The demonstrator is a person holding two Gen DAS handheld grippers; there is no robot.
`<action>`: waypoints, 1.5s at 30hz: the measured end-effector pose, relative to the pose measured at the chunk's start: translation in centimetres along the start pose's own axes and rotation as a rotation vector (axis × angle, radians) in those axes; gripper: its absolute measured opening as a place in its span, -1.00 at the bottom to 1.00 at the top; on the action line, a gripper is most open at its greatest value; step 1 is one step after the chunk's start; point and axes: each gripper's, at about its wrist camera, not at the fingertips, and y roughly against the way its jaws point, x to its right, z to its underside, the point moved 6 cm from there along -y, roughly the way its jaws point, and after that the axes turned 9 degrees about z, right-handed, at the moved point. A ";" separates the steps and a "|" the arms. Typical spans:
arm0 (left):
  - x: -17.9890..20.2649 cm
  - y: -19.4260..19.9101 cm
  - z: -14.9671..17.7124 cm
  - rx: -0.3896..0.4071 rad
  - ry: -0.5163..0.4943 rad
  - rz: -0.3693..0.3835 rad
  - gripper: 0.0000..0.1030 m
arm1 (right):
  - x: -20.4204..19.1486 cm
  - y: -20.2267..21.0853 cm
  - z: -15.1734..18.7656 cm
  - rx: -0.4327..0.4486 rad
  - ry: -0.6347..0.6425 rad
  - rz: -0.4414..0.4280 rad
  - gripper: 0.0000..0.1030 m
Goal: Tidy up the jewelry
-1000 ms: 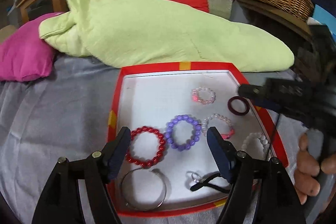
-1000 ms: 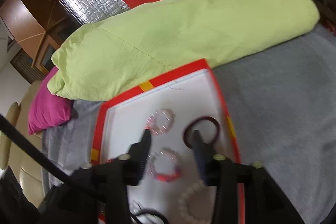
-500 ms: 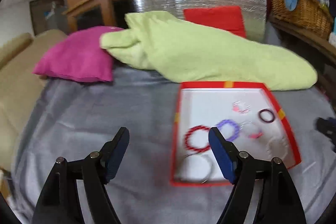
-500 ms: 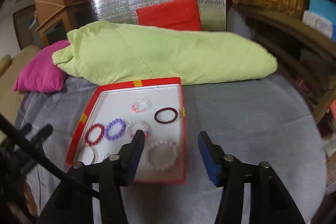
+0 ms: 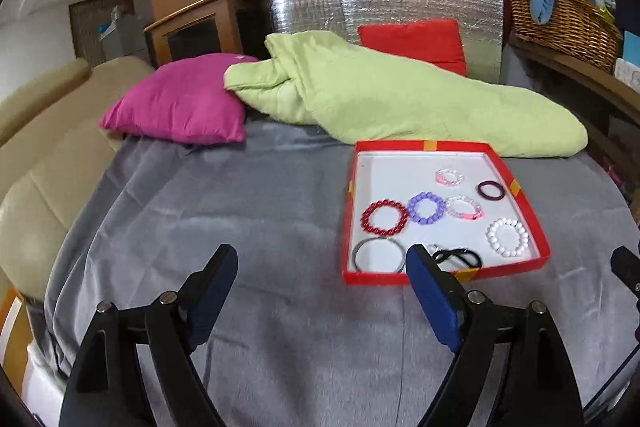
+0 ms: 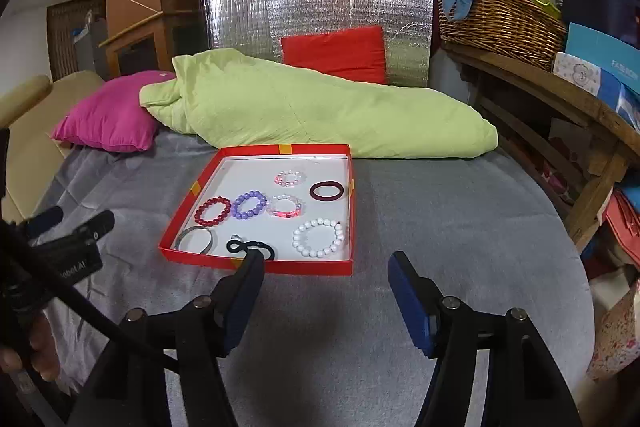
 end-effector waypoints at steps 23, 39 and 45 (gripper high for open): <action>-0.3 -0.8 0.3 0.021 -0.031 0.047 0.68 | -1.9 -3.5 1.4 -0.093 -0.023 0.012 0.33; -0.1 -0.6 0.3 0.029 -0.049 0.052 0.68 | -1.6 -3.6 1.4 -0.078 -0.026 0.047 0.34; -0.1 -0.7 0.3 0.031 -0.049 0.050 0.68 | -1.6 -3.5 1.3 -0.067 -0.019 0.046 0.34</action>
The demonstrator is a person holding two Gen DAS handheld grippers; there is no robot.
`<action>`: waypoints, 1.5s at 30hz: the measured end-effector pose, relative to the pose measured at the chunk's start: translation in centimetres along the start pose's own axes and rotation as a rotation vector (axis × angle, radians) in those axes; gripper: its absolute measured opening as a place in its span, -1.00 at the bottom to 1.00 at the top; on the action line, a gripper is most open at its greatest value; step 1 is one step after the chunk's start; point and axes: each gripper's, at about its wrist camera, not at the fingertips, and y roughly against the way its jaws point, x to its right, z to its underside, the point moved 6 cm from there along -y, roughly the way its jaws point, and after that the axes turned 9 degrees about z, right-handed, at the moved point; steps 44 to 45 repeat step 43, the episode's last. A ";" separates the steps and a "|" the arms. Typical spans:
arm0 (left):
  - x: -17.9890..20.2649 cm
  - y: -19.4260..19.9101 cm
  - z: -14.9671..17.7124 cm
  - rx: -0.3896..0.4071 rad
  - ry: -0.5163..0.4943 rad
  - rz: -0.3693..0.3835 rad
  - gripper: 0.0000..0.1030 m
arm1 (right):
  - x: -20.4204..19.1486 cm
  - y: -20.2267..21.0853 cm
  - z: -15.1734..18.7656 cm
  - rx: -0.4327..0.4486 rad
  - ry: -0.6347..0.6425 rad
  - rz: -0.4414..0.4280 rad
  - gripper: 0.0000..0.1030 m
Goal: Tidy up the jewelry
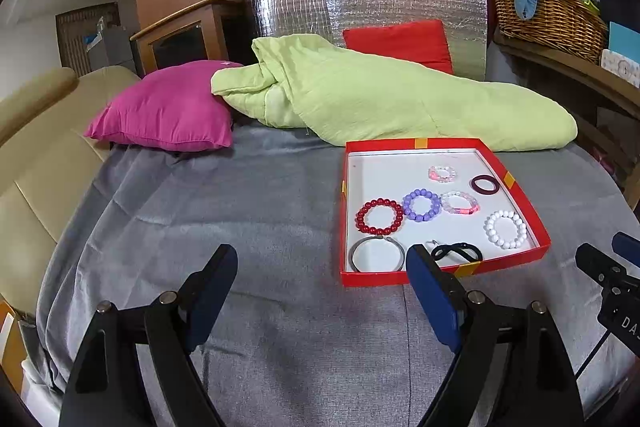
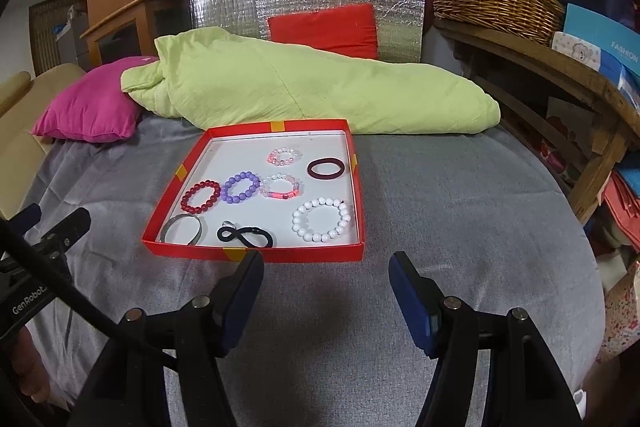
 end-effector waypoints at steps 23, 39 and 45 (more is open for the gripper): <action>0.0 0.2 0.0 0.006 -0.012 -0.008 0.68 | -0.2 0.1 0.0 0.006 0.004 -0.005 0.36; -0.1 0.6 0.1 0.023 -0.031 -0.005 0.68 | -0.9 0.0 0.1 0.009 0.015 -0.012 0.36; -1.3 0.0 -0.3 0.018 0.003 0.015 0.68 | -0.2 -0.3 -0.4 0.002 -0.017 -0.045 0.36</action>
